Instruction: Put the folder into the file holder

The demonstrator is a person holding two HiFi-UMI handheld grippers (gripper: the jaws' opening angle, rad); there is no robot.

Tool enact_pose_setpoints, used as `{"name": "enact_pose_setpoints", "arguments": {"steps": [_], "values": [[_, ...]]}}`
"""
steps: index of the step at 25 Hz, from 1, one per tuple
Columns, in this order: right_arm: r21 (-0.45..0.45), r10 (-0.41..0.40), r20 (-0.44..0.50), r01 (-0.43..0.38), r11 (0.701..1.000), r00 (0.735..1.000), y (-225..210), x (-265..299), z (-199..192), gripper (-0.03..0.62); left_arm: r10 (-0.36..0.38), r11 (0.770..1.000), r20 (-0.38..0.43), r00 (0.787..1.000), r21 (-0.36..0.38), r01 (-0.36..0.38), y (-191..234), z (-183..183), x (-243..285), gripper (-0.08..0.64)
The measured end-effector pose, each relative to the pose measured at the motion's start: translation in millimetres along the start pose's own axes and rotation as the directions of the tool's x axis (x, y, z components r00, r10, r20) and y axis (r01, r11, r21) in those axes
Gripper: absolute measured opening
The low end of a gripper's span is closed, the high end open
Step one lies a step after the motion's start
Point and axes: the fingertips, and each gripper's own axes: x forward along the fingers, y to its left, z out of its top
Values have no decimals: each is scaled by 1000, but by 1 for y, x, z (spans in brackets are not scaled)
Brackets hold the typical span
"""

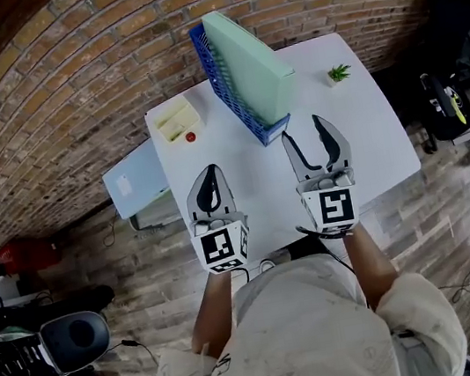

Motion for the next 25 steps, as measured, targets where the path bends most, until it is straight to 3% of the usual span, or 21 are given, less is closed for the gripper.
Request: {"name": "enact_pose_setpoints", "arguments": {"steps": [11,25], "values": [[-12,-66,-58,65,998,996,7,-79,-12,267,-29,999,28,999,31,28,-5,4,-63,9],[29,-63,-126,67,997,990,34,-143,-42,267,-9,999,22,1000,38,8,-5,-17,-128,9]]}}
